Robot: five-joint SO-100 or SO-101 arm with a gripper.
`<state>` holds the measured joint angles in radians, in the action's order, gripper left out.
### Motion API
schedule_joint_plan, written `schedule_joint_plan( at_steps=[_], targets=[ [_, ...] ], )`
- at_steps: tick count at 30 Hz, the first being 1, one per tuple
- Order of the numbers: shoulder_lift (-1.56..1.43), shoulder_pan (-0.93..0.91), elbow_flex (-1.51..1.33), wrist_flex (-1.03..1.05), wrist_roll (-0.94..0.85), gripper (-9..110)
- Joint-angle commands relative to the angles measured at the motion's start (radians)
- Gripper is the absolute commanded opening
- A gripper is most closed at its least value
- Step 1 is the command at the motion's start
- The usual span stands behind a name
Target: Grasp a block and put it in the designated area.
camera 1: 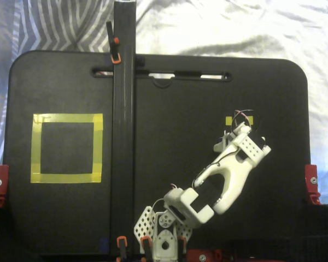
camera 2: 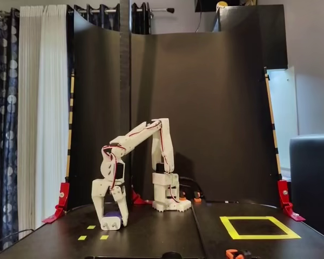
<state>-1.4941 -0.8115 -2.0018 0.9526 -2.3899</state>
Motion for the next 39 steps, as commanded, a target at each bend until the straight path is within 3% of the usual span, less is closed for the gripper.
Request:
schedule_joint_plan(
  at_steps=[1,10,18,39],
  targets=[
    [-0.009,0.002,-0.002,-0.003,-0.003,19],
    [-0.11,0.021,0.008,0.063,0.005,19],
    [-0.187,0.08,0.103,0.245,0.063,19],
    [-0.247,0.388,0.143,0.291,0.449,19]
  ],
)
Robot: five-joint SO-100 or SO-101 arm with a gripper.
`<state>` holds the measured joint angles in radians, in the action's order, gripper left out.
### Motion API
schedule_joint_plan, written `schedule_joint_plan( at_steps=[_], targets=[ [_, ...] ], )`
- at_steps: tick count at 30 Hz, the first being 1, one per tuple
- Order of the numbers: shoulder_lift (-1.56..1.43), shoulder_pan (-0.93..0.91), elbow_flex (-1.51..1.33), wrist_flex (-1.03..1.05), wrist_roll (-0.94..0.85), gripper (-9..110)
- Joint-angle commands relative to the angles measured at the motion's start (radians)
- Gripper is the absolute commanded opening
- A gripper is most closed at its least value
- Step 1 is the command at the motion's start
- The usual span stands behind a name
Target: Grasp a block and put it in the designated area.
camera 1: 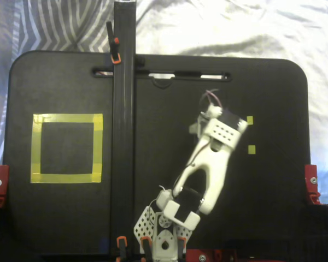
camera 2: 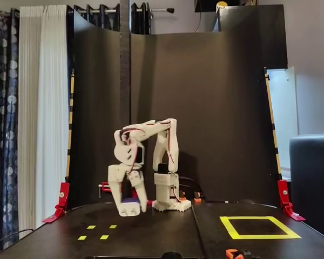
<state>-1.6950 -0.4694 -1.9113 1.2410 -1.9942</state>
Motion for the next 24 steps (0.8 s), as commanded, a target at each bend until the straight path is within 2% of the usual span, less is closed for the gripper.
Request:
schedule_joint_plan(
  at_steps=[1,24],
  targets=[
    [-0.046,0.071,0.057,0.003,0.084,19],
    [-0.018,0.67,0.137,0.028,0.687,19]
  ],
)
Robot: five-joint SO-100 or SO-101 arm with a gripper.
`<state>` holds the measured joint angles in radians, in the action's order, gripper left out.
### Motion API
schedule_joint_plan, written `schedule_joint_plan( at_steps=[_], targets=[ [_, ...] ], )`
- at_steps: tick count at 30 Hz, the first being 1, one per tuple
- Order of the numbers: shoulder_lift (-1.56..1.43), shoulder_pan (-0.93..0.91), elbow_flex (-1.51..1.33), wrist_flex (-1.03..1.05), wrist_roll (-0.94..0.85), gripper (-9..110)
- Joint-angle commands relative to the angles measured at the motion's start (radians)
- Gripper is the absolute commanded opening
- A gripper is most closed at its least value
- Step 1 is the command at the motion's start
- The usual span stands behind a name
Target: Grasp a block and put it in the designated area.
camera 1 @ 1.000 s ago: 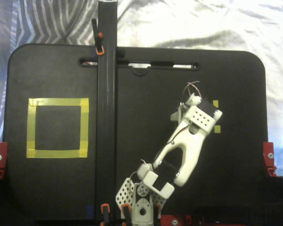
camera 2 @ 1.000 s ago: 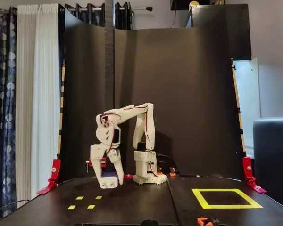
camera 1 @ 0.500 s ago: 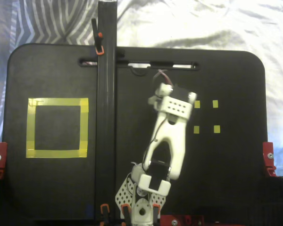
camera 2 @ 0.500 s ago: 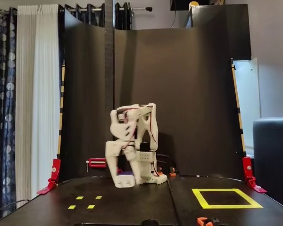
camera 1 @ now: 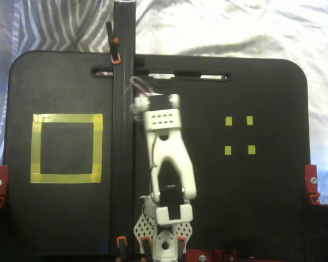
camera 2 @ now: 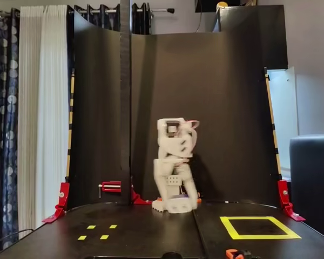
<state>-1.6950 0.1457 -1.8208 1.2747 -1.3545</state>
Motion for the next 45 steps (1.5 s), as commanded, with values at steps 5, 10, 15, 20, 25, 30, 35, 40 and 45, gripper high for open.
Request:
schedule_joint_plan(
  at_steps=[5,10,15,20,25,30,35,40,45],
  targets=[
    [0.005,0.176,0.057,-0.006,0.155,19],
    [0.034,0.293,0.08,-0.003,0.261,19],
    [0.064,0.407,0.089,-0.002,0.359,19],
    [0.091,0.505,0.089,-0.009,0.445,19],
    [0.118,0.58,0.098,-0.018,0.508,19],
    [0.15,0.629,0.107,-0.04,0.548,19],
    [0.186,0.661,0.112,-0.071,0.572,19],
    [0.219,0.683,0.112,-0.092,0.583,19],
    [0.268,0.704,0.112,-0.127,0.594,19]
  ],
)
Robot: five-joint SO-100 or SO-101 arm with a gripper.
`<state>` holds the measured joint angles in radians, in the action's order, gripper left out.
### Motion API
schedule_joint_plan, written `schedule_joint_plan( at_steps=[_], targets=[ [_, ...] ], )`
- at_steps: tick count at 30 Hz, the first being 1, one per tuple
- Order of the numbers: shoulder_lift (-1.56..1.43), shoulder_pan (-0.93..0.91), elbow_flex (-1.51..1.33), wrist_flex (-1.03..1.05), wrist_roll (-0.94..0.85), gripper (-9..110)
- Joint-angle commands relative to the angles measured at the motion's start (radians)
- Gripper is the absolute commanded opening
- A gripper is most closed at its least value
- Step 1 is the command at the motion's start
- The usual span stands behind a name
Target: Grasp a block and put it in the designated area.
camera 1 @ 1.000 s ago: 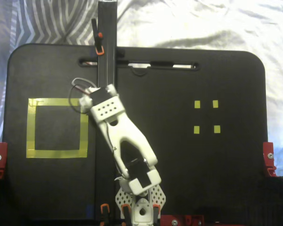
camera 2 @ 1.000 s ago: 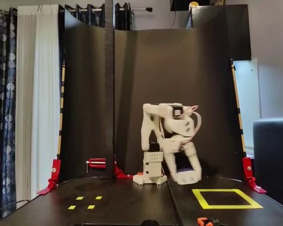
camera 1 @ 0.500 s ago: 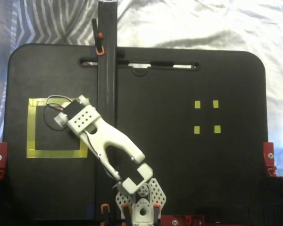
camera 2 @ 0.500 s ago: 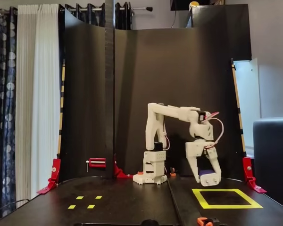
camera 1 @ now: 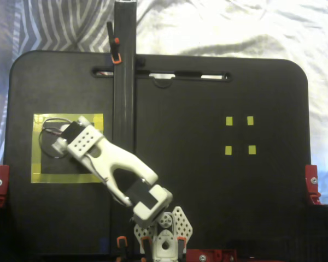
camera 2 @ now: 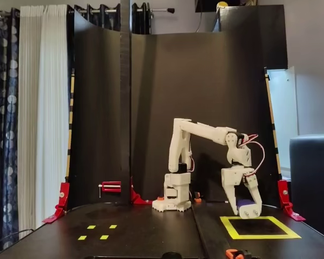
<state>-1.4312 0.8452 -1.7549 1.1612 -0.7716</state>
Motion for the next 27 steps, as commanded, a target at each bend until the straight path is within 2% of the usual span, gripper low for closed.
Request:
schedule_joint_plan(
  at_steps=[1,27],
  targets=[
    [0.014,0.008,0.046,-0.017,0.014,19],
    [0.155,0.009,0.044,-0.11,0.015,19]
  ],
)
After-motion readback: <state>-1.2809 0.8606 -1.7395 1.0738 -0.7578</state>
